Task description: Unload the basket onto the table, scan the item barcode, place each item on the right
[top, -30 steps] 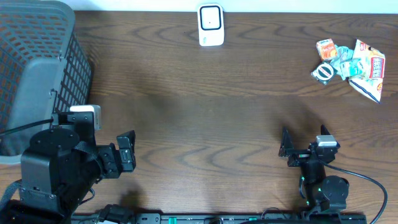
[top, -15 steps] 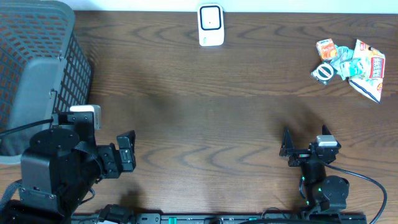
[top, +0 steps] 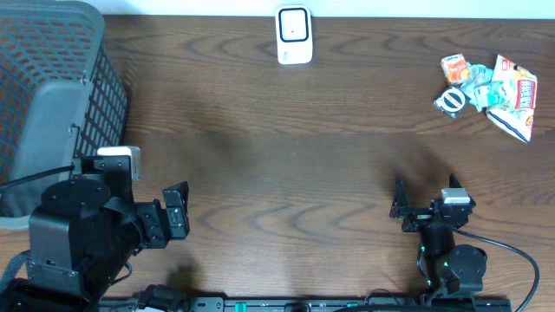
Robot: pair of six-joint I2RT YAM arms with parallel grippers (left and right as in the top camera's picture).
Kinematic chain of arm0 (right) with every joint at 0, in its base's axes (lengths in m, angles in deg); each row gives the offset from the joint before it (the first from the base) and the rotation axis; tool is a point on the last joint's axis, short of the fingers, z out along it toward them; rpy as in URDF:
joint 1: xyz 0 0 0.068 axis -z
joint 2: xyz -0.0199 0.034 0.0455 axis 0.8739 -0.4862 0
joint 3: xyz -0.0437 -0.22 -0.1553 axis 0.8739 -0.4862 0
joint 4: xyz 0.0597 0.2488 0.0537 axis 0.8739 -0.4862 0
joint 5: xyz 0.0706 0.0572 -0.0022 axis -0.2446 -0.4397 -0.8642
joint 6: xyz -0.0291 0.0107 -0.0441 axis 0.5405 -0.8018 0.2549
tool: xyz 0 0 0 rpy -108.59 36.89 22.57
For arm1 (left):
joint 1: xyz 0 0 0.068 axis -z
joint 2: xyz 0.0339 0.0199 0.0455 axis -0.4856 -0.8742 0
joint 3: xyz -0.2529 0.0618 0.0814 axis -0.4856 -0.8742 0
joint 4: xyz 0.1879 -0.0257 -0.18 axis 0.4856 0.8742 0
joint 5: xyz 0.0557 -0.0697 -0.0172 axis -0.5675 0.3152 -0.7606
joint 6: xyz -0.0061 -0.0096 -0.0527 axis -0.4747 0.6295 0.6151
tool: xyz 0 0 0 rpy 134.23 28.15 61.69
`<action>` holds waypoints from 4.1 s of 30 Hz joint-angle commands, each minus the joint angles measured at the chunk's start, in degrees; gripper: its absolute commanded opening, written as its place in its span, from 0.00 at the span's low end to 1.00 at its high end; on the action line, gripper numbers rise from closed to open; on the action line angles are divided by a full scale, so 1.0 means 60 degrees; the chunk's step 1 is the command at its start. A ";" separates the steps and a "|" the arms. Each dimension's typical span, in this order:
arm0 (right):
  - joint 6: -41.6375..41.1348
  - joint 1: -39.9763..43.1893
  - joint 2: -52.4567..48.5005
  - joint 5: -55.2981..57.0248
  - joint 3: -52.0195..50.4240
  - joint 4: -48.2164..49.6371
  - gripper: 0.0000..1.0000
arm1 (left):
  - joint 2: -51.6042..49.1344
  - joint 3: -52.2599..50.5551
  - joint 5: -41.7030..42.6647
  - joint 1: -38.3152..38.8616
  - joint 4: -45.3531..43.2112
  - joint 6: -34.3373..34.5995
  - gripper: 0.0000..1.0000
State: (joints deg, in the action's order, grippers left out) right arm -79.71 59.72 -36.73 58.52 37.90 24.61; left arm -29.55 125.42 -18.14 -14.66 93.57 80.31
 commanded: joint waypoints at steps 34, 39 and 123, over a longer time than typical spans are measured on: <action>-0.0033 0.0171 0.0066 0.0113 -0.0011 -0.0044 0.99 | 0.0007 0.0080 -0.0015 -0.0033 0.0011 -0.0018 0.98; -0.0033 -0.0084 0.0066 0.0109 -0.0011 -0.0040 0.99 | 0.0007 0.0080 -0.0015 -0.0033 0.0011 -0.0018 0.98; 0.0069 -0.0106 0.0062 0.0142 -0.0011 -0.0040 0.99 | 0.0007 0.0080 -0.0015 -0.0026 0.0015 -0.0018 0.98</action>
State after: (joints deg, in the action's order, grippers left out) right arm -79.69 59.13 -36.73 58.93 37.90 24.65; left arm -29.55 125.42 -18.11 -14.66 93.57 80.31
